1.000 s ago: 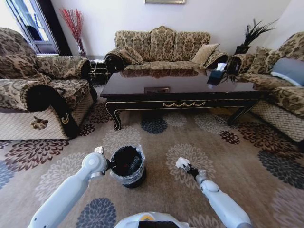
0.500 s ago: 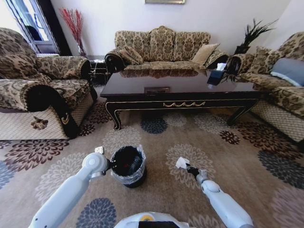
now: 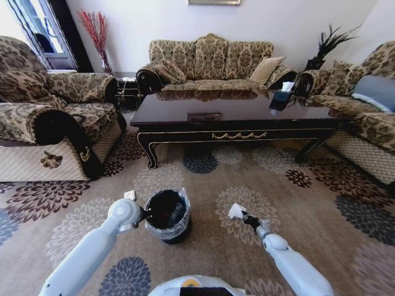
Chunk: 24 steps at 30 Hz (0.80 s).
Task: Move to the front of the table and pick up the trash from the floor, then place it into the trash bin.
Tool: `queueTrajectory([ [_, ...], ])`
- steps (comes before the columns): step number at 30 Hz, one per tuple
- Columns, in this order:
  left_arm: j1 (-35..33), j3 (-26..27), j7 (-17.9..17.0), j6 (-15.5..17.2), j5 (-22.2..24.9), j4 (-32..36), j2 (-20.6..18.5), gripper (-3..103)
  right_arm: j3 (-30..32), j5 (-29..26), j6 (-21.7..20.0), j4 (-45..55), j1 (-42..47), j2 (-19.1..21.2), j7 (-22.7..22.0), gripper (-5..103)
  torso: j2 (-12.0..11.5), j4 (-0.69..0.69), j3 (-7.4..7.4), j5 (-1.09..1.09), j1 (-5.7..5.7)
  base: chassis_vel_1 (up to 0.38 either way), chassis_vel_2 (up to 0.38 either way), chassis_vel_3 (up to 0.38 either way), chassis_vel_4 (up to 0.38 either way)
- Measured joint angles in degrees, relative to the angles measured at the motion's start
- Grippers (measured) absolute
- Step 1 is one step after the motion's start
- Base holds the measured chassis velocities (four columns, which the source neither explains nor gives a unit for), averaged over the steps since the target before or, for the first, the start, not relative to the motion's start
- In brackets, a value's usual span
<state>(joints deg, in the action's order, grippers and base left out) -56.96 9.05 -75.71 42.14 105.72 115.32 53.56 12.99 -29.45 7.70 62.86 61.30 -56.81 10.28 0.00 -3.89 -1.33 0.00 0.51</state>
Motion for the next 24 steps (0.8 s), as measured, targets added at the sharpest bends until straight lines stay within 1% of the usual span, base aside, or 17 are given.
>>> queueTrajectory([
  [3, 1.42, -1.51, -0.05, 0.0, -0.21, -0.49, 1.24, 0, 1.49, 0.17, 0.32, 8.75, 3.12, 2.72, 0.07, 0, 0.0, 0.0, 0.0, -0.01, 0.0, 0.0, 0.0, 0.0, 0.0],
  [4, 1.42, -1.51, -0.05, 0.0, -0.21, -0.49, 1.24, 0, 1.49, 0.17, 0.32, 8.75, 3.12, 2.72, 0.07, 0, 0.0, 0.0, 0.0, -0.01, 0.0, 0.0, 0.0, 0.0, 0.0],
  [9, 3.12, -3.02, -0.28, 0.0, -0.34, -1.31, 2.76, 0, 3.9, 0.28, 0.47, 18.32, 7.2, 5.77, 0.05, 0, 0.0, 0.01, 0.0, 0.0, 0.0, 0.0, 0.0, 0.0, 0.0],
  [11, 3.34, -3.21, -0.32, 0.0, -0.4, -1.44, 2.92, 0, 4.25, 0.28, 0.47, 19.28, 7.7, 6.08, 0.04, 0, 0.0, 0.01, 0.0, 0.0, 0.0, 0.0, 0.0, 0.0, 0.0],
  [14, 4.63, -4.44, -0.48, 0.0, -0.56, -2.15, 3.81, 0, 6.53, 0.19, 0.47, 25.19, 10.61, 7.78, 0.02, 0, 0.0, 0.0, 0.0, 0.01, 0.0, 0.0, 0.0, 0.0, 0.0],
  [16, 4.81, -4.63, -0.53, 0.0, -0.57, -2.25, 3.94, 0, 6.93, 0.17, 0.47, 26.2, 11.07, 8.03, 0.02, 0, 0.0, 0.0, 0.0, 0.01, 0.0, 0.0, 0.0, 0.0, 0.0],
  [20, 6.7, -6.39, -0.84, 0.0, -0.71, -3.67, 5.16, 0, 11.29, 0.03, 0.26, 36.22, 15.68, 10.6, -0.01, 0, 0.0, 0.01, 0.0, 0.0, 0.0, 0.0, 0.0, 0.0, 0.0],
  [21, 6.7, -6.39, -0.84, 0.0, -0.71, -3.67, 5.16, 0, 11.29, 0.03, 0.26, 36.22, 15.68, 10.6, -0.01, 0, 0.0, 0.01, 0.0, 0.0, 0.0, 0.0, 0.0, 0.0, 0.0],
  [24, 7.74, -7.55, -0.96, 0.0, -0.95, -4.61, 6.11, 0, 14.42, -0.69, -0.4, 42.83, 18.9, 12.37, -0.04, 0, 0.0, 0.01, 0.0, -0.01, 0.0, 0.0, 0.0, 0.0, 0.0],
])
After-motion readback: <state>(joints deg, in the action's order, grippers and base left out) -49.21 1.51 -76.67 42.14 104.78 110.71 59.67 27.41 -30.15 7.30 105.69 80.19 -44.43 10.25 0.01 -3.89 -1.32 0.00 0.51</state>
